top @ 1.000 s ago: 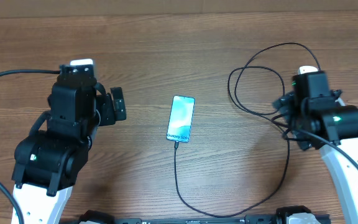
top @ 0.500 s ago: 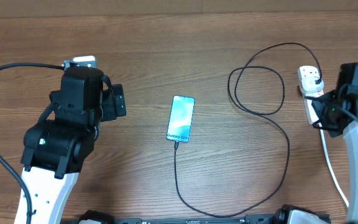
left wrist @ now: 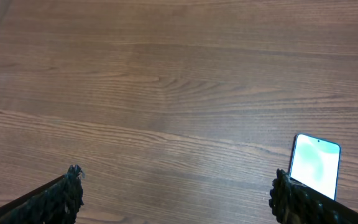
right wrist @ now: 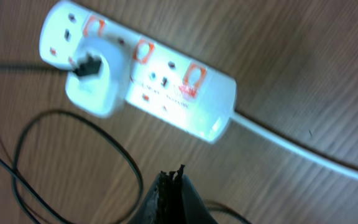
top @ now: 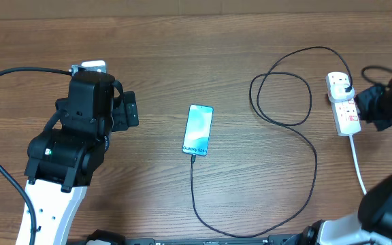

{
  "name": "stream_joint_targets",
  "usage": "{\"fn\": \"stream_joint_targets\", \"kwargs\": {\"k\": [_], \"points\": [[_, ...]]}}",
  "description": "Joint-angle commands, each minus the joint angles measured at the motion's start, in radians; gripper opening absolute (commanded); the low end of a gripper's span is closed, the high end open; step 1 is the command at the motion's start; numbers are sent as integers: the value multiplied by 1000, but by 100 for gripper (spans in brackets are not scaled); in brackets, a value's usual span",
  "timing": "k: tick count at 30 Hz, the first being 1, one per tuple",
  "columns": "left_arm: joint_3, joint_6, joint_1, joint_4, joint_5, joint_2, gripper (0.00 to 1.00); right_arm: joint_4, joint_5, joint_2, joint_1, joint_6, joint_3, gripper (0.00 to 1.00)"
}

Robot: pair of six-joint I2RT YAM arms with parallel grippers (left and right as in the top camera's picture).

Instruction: Plug charger to phone and switch on socket

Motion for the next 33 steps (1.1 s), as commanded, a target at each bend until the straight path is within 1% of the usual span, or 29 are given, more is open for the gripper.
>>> {"fn": "stream_joint_targets", "kwargs": {"k": [1,5,8,12,18,25,33], "points": [[2,19,-2,0,-20,1,100,-39,-30,111,-21,-53,145,4],[2,19,-2,0,-20,1,100,-72,-43,213,-33,-69,217,4],[2,19,-2,0,-20,2,100,-71,-45,264,-38,-73,219,4],[2,19,-2,0,-20,2,100,-67,-47,314,-38,-114,219,4],[2,19,-2,0,-20,2,100,-15,-92,351,-38,-116,219,4],[2,19,-2,0,-20,-6,100,69,-92,367,-39,-106,219,4],[2,19,-2,0,-20,-89,100,113,-96,408,-39,-105,219,4]]}}
